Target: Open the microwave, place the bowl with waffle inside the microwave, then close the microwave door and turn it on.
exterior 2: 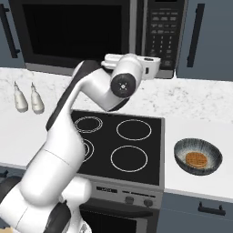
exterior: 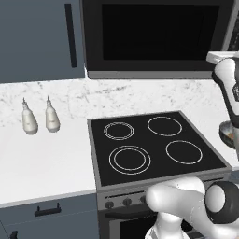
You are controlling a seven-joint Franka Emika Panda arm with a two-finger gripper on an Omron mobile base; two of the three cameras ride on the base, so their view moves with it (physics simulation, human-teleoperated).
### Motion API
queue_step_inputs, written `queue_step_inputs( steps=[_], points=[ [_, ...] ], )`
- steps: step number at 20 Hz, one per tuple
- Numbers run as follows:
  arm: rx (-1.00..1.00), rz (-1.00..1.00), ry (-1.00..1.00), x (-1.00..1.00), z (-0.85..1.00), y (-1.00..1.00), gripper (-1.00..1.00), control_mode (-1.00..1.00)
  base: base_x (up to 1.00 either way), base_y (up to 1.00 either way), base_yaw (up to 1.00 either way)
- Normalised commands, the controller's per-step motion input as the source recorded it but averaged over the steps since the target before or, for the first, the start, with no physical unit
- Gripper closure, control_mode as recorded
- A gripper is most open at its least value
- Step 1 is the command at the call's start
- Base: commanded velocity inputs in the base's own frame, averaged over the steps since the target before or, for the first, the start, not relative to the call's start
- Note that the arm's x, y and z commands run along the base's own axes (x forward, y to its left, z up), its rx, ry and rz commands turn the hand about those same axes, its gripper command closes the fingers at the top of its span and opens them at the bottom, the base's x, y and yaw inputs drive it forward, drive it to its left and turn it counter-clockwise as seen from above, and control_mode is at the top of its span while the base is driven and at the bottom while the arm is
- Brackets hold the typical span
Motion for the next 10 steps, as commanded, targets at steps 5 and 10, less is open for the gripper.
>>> queue_step_inputs(
  steps=[5, 10],
  points=[
    [0.0, 0.0, 0.03, -0.97, 0.0, 0.0, 1.0, -1.0, 0.0, 0.0, 0.0],
    [0.0, 0.0, 0.04, -0.94, 0.0, 0.03, 1.0, -1.0, 0.0, 0.0, 0.0]
  ],
)
